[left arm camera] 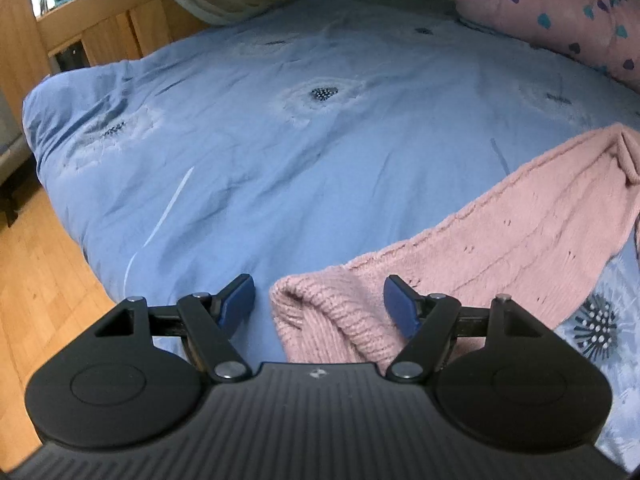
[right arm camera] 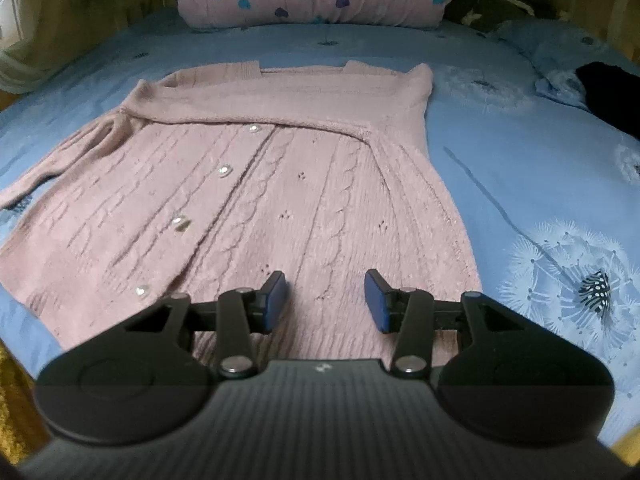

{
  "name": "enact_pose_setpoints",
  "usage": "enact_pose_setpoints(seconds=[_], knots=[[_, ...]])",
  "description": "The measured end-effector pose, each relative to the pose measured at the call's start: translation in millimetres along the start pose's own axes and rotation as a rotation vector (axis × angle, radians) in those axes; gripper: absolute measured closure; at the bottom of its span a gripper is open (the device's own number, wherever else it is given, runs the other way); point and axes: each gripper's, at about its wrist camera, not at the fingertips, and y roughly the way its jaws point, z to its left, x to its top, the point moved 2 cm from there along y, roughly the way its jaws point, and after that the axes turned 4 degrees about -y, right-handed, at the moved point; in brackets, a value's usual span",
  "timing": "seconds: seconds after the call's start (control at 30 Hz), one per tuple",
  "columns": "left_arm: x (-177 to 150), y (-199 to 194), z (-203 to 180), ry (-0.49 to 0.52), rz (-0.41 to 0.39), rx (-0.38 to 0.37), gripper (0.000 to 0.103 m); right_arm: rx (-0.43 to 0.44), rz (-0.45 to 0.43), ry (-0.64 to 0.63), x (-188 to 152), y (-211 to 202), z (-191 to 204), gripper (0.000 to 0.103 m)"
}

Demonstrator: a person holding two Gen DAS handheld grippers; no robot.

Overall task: Fold small clothes
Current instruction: 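Move the left gripper to the cuff of the unfolded sleeve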

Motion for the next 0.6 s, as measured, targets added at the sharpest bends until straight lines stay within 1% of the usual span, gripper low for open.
enact_pose_setpoints(seconds=[0.1, 0.23, 0.4, 0.57, 0.6], knots=[[-4.8, 2.8, -3.3, 0.003, -0.007, 0.002, 0.022, -0.002, -0.005, -0.001, -2.4, 0.3, 1.8, 0.054], [-9.4, 8.1, -1.1, -0.044, -0.006, -0.005, 0.02, -0.002, -0.013, 0.007, -5.1, 0.5, 0.8, 0.053], [-11.3, 7.6, -1.9, -0.05, 0.007, -0.019, 0.019, 0.003, -0.024, 0.019, -8.6, 1.0, -1.5, 0.052], [-16.3, 2.2, -4.9, -0.036, -0.016, -0.022, 0.019, 0.005, -0.033, 0.03, -10.7, -0.3, -3.9, 0.052], [-17.5, 0.9, -5.7, -0.033, -0.022, -0.022, 0.021, 0.005, -0.035, 0.028, -11.1, -0.7, -4.4, 0.052]])
